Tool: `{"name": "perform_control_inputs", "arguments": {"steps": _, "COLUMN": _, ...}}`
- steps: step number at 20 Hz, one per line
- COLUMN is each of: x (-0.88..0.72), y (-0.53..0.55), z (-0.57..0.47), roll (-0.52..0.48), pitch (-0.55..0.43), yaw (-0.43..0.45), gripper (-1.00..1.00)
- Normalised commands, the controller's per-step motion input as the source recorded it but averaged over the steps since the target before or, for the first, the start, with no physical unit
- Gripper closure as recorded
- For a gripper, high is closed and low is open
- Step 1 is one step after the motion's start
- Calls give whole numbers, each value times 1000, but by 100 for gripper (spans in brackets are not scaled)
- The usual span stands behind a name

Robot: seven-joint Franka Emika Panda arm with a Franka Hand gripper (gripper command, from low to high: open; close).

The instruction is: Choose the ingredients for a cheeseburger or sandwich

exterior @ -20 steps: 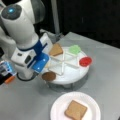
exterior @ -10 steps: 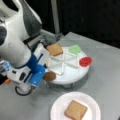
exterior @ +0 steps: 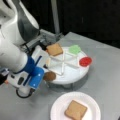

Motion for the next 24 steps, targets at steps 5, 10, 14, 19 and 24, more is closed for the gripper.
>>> {"name": "perform_control_inputs", "arguments": {"steps": 5, "x": 214, "y": -228, "z": -79, "roll": 379, "pitch": 61, "yaw": 99, "gripper": -100}}
{"name": "perform_control_inputs", "arguments": {"steps": 10, "x": 223, "y": -253, "z": -56, "roll": 410, "pitch": 63, "yaw": 91, "gripper": -100}}
{"name": "perform_control_inputs", "arguments": {"steps": 14, "x": 256, "y": -275, "z": -28, "roll": 428, "pitch": 67, "yaw": 70, "gripper": -100}}
{"name": "perform_control_inputs", "arguments": {"steps": 19, "x": 278, "y": -258, "z": -36, "roll": 420, "pitch": 60, "yaw": 92, "gripper": -100}}
{"name": "perform_control_inputs", "arguments": {"steps": 24, "x": 278, "y": -274, "z": -29, "roll": 476, "pitch": 37, "yaw": 121, "gripper": -100}}
